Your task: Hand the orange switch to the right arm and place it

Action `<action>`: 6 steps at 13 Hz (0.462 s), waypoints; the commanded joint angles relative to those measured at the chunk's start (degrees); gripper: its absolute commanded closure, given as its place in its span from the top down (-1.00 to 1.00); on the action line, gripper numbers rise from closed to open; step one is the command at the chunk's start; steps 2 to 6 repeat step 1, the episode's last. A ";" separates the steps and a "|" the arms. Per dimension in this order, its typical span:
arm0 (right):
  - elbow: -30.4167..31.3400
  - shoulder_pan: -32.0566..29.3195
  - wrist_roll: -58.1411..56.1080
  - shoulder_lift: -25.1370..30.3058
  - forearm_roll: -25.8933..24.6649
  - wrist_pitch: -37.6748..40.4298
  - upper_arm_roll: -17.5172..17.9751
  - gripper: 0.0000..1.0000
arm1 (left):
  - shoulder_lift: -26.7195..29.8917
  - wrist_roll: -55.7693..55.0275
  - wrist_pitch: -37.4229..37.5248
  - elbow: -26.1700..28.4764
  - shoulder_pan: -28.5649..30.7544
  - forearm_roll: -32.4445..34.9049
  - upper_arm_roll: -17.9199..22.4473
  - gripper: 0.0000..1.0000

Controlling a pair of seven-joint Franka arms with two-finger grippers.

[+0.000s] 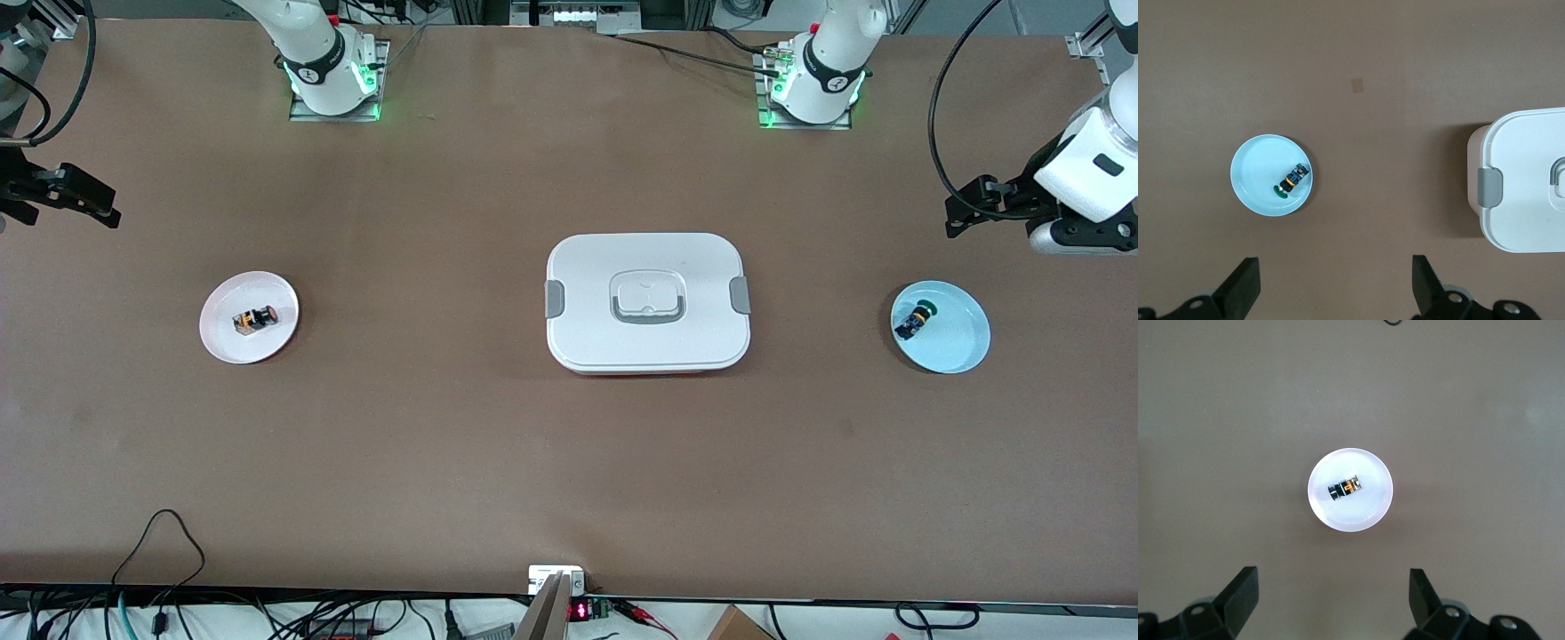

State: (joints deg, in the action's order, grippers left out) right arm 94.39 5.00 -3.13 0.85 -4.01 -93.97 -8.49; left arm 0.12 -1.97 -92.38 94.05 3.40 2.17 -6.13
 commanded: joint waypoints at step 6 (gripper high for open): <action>-1.23 0.01 -0.30 -0.50 0.76 0.46 -0.29 1.00 | -0.64 1.26 0.35 -1.59 0.38 -0.77 -0.11 1.00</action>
